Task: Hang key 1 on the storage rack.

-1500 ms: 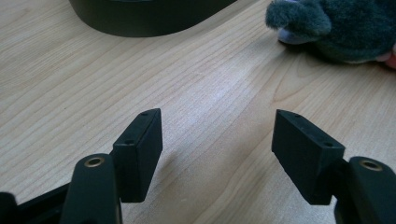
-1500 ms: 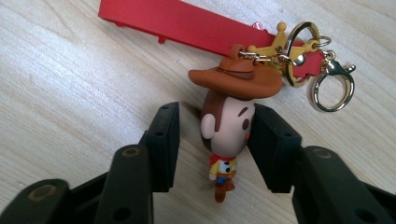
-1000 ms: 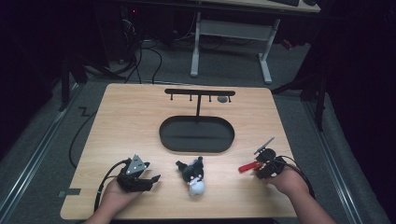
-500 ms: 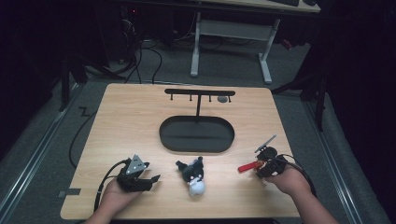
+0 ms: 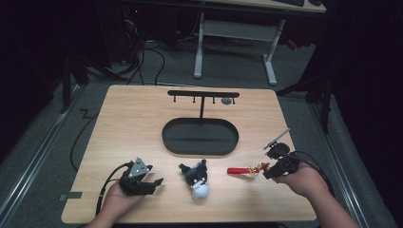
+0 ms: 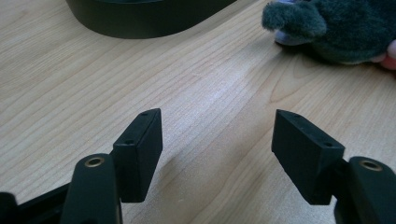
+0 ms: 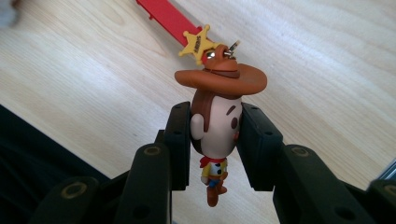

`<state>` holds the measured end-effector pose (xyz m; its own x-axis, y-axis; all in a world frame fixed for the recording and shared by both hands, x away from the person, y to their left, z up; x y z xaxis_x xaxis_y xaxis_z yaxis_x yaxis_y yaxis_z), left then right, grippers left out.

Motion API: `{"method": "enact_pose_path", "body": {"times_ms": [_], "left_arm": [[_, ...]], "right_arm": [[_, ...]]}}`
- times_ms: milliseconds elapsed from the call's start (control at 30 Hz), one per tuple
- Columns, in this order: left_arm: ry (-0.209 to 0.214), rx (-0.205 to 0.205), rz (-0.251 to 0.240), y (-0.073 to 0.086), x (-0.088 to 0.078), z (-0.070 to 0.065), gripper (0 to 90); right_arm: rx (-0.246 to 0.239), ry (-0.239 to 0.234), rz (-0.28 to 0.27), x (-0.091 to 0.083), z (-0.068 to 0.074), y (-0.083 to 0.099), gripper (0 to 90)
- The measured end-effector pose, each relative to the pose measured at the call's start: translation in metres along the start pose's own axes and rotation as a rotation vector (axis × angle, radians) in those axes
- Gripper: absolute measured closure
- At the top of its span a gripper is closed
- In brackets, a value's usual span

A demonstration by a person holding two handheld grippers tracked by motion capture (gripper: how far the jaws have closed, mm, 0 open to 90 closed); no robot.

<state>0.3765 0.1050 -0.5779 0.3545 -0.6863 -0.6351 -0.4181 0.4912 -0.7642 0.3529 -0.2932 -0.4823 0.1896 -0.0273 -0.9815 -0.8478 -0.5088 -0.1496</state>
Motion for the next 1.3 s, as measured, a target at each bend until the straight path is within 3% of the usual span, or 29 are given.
{"method": "enact_pose_path", "body": {"times_ms": [300, 667, 1300], "left_arm": [[0.002, 0.003, -0.003, 0.0, 0.0, 0.0, 34.0], [0.003, 0.003, -0.005, -0.001, -0.001, 0.0, 34.0], [0.004, 0.004, -0.001, 0.0, -0.001, 0.0, 34.1]], "right_arm": [[0.0, -0.003, -0.024, -0.034, 0.005, -0.011, 67.0], [-0.015, 0.019, -0.051, -0.062, 0.007, -0.028, 67.0], [-0.015, 0.031, -0.089, -0.074, 0.006, -0.059, 67.0]]}}
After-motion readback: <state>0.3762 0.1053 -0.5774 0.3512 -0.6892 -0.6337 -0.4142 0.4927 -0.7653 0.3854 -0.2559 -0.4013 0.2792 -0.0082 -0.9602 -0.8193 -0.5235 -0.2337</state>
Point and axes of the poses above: each handheld gripper's, and its own axes: x roughly forward along the jaws, y roughly out of its underside, z roughly to its left, the point moved 8 cm from there along x, roughly forward along the jaws, and after that the axes turned 9 degrees about y, right-handed, at the moved point
